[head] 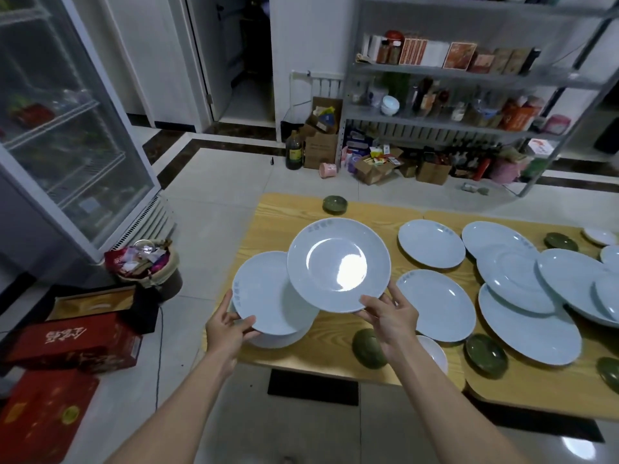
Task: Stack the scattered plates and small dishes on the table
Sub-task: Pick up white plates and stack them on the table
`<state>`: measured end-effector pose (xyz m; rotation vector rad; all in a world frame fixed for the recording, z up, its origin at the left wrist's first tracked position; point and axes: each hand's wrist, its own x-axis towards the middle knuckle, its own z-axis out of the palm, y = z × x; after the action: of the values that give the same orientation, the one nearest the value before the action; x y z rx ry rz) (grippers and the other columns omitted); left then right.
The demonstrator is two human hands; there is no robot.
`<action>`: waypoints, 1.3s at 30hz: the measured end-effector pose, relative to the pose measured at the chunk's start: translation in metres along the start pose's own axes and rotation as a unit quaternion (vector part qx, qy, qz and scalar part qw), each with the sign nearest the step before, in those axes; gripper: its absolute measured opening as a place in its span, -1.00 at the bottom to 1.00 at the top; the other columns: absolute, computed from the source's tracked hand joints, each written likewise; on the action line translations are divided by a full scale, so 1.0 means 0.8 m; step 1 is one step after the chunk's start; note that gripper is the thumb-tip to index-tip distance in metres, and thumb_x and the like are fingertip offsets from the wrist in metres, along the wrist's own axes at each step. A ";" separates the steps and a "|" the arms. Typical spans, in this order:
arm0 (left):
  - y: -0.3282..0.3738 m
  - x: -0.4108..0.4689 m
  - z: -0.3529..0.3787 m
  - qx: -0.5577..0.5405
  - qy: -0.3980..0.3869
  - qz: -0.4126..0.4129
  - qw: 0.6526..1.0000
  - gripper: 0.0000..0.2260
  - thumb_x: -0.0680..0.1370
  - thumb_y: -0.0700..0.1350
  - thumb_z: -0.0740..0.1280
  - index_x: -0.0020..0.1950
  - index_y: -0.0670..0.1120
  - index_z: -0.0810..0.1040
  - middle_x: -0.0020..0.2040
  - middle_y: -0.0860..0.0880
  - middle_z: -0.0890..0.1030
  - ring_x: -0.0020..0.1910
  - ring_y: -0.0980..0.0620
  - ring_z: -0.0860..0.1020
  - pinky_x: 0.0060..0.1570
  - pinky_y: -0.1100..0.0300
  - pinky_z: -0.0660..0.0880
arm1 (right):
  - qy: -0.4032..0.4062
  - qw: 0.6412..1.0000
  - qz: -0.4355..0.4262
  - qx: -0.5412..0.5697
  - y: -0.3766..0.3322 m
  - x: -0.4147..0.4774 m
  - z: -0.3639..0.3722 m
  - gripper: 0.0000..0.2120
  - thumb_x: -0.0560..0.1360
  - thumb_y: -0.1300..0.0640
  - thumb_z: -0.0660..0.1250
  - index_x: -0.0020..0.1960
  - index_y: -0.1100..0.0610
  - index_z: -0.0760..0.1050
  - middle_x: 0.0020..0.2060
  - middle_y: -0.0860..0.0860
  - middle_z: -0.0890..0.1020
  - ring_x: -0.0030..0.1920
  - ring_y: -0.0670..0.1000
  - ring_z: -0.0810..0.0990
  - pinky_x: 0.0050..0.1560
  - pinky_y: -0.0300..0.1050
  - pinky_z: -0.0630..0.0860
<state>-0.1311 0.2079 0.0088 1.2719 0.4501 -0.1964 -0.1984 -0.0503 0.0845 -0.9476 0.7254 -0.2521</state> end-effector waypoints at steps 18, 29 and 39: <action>-0.010 0.045 -0.029 0.123 0.013 -0.001 0.992 -0.36 0.45 -0.44 0.42 0.48 -0.10 0.38 0.39 0.00 0.48 0.26 -0.07 0.53 -0.15 0.00 0.67 | 0.023 0.997 0.080 -0.001 0.075 -0.001 0.043 -0.24 0.37 0.56 0.40 0.50 0.17 0.33 0.16 0.19 0.64 0.03 0.23 0.69 -0.16 0.07 0.69; 0.000 0.048 -0.037 0.193 -0.032 0.007 0.981 -0.42 0.59 -0.39 0.22 0.51 0.11 0.32 0.47 0.00 0.37 0.08 -0.12 0.64 -0.13 0.04 0.67 | 0.016 0.992 0.119 -0.045 0.115 0.008 0.078 -0.24 0.38 0.60 0.35 0.51 0.25 0.28 0.19 0.24 0.61 0.03 0.27 0.68 -0.19 0.13 0.68; 0.006 0.048 -0.040 0.203 -0.058 0.000 0.978 -0.43 0.59 -0.33 0.23 0.49 0.18 0.35 0.23 -0.10 0.57 -0.35 0.11 0.64 -0.29 0.22 0.62 | 0.011 0.985 0.123 -0.121 0.138 0.023 0.081 -0.28 0.42 0.53 0.40 0.52 0.24 0.28 0.19 0.24 0.61 -0.06 0.19 0.71 -0.19 0.04 0.68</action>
<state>-0.1017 0.2434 -0.0101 1.6497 0.3190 -0.3745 -0.1538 0.0460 0.0110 -1.0739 0.8988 0.0434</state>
